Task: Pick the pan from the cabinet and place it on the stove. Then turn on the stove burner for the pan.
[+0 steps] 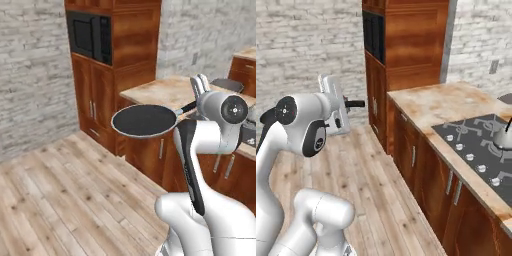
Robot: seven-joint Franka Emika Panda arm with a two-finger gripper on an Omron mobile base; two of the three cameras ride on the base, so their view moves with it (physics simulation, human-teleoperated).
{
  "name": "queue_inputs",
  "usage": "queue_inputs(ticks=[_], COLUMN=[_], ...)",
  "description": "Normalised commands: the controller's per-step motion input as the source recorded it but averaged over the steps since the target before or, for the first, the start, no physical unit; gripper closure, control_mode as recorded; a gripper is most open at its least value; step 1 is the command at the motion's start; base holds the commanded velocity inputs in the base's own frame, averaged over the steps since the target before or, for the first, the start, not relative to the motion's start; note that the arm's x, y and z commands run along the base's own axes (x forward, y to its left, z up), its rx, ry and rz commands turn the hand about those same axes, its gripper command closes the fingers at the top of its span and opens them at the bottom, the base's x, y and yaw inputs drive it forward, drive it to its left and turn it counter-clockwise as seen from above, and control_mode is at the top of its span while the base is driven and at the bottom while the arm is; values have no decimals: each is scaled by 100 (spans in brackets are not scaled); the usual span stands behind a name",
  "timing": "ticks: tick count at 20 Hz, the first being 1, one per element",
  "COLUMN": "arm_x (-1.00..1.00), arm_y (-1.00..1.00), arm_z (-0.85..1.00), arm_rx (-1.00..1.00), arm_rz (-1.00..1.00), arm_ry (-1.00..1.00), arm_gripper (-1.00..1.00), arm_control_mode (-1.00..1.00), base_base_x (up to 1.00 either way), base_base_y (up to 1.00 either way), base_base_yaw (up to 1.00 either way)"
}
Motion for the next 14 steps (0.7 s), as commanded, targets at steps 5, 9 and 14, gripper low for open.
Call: queue_inputs(ticks=[5,9,14], arm_x=[0,0,0], arm_y=[0,0,0], arm_z=[0,0,0], arm_rx=[0,0,0], arm_rz=[0,0,0], arm_ry=[0,0,0], arm_gripper=[100,100,100], arm_control_mode=[100,100,100], base_base_x=[0,0,0], base_base_y=[0,0,0], base_base_yaw=[-59,-59,-58])
